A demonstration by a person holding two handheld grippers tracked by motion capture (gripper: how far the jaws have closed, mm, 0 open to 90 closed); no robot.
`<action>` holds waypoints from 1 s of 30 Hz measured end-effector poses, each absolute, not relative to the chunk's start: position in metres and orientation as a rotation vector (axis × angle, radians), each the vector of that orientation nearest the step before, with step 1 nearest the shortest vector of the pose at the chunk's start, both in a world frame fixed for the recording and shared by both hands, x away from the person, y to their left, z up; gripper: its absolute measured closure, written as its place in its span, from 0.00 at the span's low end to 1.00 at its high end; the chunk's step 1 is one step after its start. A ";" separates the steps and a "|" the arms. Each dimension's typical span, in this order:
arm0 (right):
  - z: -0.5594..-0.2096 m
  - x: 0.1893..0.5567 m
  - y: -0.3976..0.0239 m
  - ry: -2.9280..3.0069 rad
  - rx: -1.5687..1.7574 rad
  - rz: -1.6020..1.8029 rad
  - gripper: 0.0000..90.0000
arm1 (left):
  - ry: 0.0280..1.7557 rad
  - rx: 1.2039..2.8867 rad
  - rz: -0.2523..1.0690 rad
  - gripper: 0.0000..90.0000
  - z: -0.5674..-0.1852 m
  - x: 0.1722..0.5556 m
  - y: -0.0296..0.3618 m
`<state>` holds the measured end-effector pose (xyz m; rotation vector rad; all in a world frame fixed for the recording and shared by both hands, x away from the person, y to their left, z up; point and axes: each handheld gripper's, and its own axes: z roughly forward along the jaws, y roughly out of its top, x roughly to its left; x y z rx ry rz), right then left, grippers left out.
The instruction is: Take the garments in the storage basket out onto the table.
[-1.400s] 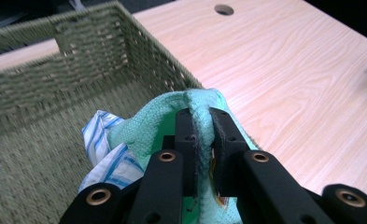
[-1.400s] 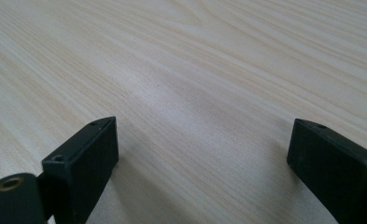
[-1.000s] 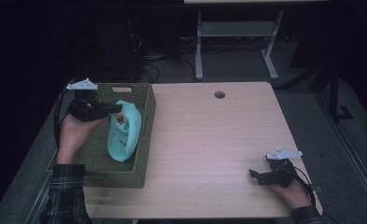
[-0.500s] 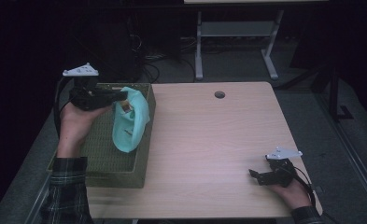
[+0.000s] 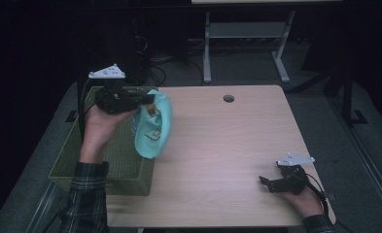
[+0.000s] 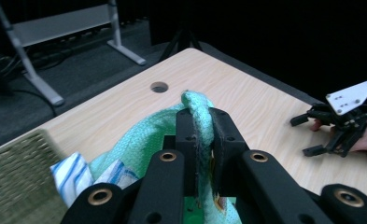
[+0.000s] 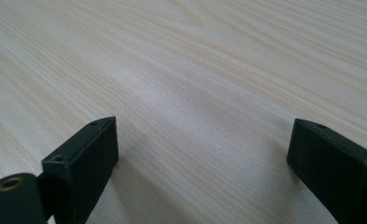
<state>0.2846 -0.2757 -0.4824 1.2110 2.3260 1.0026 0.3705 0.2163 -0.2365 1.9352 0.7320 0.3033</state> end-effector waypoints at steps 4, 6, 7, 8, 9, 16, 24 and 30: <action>-0.482 0.284 -0.276 2.326 1.213 1.002 0.09 | 0.706 1.935 0.280 0.92 -0.240 0.372 0.202; -0.482 0.284 -0.276 2.326 1.212 1.002 0.09 | 0.696 1.937 0.270 0.92 -0.242 0.373 0.194; -0.482 0.284 -0.276 2.326 1.213 1.002 0.09 | 0.689 1.940 0.268 0.92 -0.243 0.374 0.191; -0.482 0.285 -0.276 2.326 1.212 1.002 0.09 | 0.685 1.937 0.262 0.92 -0.244 0.374 0.187; -0.482 0.285 -0.276 2.326 1.211 1.002 0.09 | 0.681 1.936 0.259 0.92 -0.245 0.374 0.184; -0.482 0.285 -0.276 2.325 1.212 1.002 0.09 | 0.641 1.956 0.219 0.92 -0.256 0.376 0.157; -0.482 0.284 -0.276 2.326 1.216 1.002 0.09 | 0.606 1.969 0.176 0.91 -0.268 0.376 0.130; -0.482 0.284 -0.276 2.325 1.213 1.001 0.09 | 0.566 1.982 0.138 0.91 -0.277 0.377 0.110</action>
